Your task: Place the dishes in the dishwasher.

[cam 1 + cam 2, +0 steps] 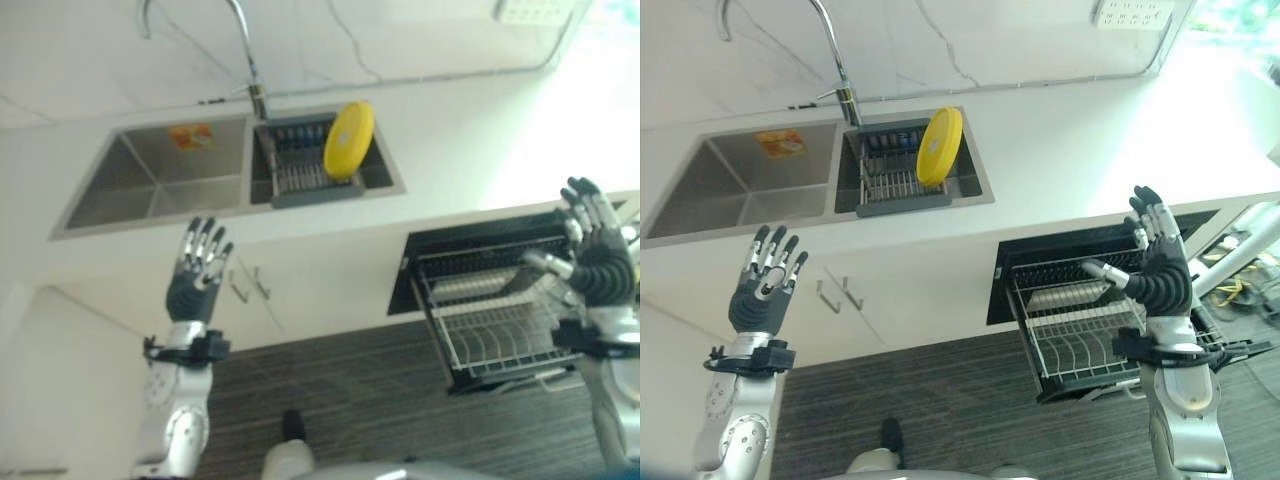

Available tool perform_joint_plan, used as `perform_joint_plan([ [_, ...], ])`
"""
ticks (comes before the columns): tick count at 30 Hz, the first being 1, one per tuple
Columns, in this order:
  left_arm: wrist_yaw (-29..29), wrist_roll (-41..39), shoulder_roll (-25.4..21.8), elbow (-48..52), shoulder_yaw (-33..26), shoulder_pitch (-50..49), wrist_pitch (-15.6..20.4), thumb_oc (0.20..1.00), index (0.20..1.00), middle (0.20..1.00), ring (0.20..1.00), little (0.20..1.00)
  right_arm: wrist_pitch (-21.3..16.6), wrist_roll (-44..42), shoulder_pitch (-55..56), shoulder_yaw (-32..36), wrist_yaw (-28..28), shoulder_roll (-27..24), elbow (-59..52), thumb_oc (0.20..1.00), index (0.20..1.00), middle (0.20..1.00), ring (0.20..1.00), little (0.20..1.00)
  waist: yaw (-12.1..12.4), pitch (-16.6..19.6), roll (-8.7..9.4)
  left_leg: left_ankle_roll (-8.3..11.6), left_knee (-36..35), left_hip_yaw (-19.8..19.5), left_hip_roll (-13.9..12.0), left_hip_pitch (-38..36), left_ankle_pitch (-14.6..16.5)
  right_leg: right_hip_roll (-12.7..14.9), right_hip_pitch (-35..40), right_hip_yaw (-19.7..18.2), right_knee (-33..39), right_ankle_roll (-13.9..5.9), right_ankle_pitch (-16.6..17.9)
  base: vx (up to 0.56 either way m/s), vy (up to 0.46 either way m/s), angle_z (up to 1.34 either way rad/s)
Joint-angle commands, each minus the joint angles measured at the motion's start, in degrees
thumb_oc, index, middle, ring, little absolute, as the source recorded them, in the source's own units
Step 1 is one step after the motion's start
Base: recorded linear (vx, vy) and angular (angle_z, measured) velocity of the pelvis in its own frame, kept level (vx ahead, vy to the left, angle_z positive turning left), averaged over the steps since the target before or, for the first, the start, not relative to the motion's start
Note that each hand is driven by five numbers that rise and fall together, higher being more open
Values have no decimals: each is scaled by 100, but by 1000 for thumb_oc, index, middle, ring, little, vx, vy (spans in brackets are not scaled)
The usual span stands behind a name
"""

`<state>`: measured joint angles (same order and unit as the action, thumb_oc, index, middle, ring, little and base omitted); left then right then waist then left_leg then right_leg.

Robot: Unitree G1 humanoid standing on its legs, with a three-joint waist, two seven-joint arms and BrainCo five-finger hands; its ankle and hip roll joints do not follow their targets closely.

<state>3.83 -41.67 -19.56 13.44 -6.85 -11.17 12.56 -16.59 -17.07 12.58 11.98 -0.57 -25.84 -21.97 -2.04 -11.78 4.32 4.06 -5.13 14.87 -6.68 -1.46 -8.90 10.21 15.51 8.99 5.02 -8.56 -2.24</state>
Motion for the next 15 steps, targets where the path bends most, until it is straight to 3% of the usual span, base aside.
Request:
perform_joint_plan([
  [1,67,-155,-132,414,-137,136,240,1000,1000,1000,1000,1000,-300,-306,-538,255,187,-387,-155,1000,1000,1000,1000,1000,203,336,-463,340,13,-61,-478,178,412,-472,-156,335,-15,87,-328,125,166,15],
  [6,67,-155,-133,414,-137,136,240,1000,1000,1000,1000,1000,-300,-306,-538,255,187,-386,-155,1000,1000,1000,1000,1000,203,335,-462,340,13,-61,-476,178,412,-471,-155,335,-15,86,-328,4,7,26],
  [7,67,-155,-133,414,-137,136,240,1000,1000,1000,1000,1000,-300,-306,-538,255,187,-386,-155,1000,1000,1000,1000,1000,203,335,-462,340,13,-61,-476,178,412,-471,-155,335,-15,86,-328,319,611,8],
  [8,99,-118,-270,539,-154,517,91,1000,1000,1000,1000,1000,-403,415,-610,321,996,-209,-208,1000,1000,1000,1000,1000,398,349,-314,-17,101,-231,9,196,692,41,-194,429,-443,-259,-235,348,692,-6],
  [11,131,44,-328,568,-196,567,-12,1000,1000,1000,1000,1000,-439,939,-668,264,1116,-111,-187,1000,1000,1000,1000,1000,481,359,-165,-252,140,-321,286,241,782,257,-399,366,-931,-329,-94,227,423,65],
  [15,234,94,-349,616,-266,564,-196,1000,1000,1000,1000,1000,-503,1172,-547,331,1042,-190,-114,1000,1000,1000,1000,1000,466,360,-76,-491,139,-400,557,193,910,268,-731,141,-1864,-316,352,130,252,-27],
])
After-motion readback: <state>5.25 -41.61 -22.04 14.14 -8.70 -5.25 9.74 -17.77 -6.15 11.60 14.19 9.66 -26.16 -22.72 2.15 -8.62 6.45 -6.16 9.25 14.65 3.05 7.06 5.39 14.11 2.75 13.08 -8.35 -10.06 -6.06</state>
